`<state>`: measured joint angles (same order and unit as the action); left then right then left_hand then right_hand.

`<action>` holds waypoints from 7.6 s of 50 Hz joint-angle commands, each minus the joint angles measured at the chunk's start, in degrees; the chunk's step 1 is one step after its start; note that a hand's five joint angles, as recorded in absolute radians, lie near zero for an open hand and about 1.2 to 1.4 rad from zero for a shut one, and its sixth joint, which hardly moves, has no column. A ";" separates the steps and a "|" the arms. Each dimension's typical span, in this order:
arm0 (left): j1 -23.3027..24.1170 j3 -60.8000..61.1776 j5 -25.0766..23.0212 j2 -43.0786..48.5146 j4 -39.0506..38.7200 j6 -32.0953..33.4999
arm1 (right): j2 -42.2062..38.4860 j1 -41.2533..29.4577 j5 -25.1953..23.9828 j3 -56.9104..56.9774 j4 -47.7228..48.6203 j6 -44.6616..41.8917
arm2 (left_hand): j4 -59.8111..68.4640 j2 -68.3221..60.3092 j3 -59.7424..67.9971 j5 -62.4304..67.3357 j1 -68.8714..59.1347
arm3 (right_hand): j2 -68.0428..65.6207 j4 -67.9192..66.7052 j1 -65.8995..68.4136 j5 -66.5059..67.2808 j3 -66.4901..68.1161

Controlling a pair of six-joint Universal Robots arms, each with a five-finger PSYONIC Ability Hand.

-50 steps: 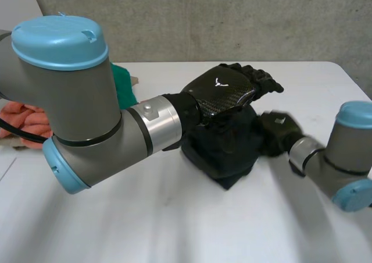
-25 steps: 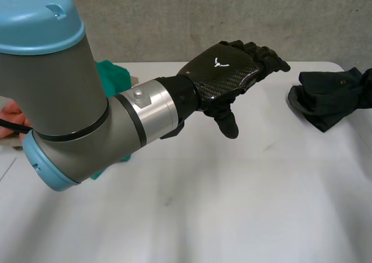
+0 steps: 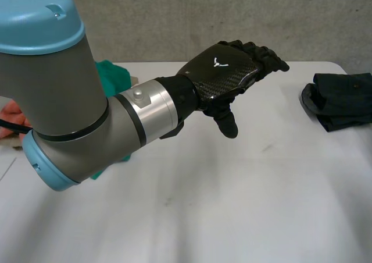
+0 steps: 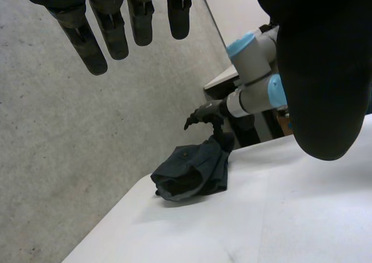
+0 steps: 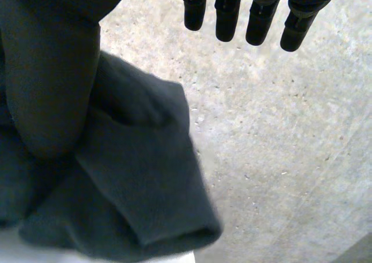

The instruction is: Fold the laundry.

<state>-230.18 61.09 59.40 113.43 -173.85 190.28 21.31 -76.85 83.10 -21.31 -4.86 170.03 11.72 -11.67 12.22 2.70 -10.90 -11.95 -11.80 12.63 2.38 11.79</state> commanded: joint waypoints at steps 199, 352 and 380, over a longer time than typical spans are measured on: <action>-12.93 21.76 30.34 -0.83 -21.89 6.77 | 39.41 -33.10 1.63 -51.01 17.36 -29.49 | 3.87 -3.93 3.37 2.90 -4.70 | 1.95 1.80 -2.63 -2.38 -1.79; -8.09 27.32 17.42 -24.05 -13.71 -2.55 | 24.57 -41.71 -6.90 -49.18 8.90 5.93 | 68.28 -68.33 67.78 67.30 -69.10 | -15.63 -15.78 14.94 15.20 15.79; -8.26 26.89 19.70 -25.72 -13.71 -6.15 | 13.76 -50.50 -4.61 -37.05 9.43 13.67 | 68.28 -68.33 67.78 67.30 -69.10 | -22.86 -23.01 22.17 22.43 23.02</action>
<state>-238.42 87.93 78.78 88.72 -187.56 184.92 36.58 -125.68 76.76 -61.16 4.57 182.62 68.73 -68.45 68.20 55.78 -64.98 -28.88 -29.06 28.95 19.13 28.70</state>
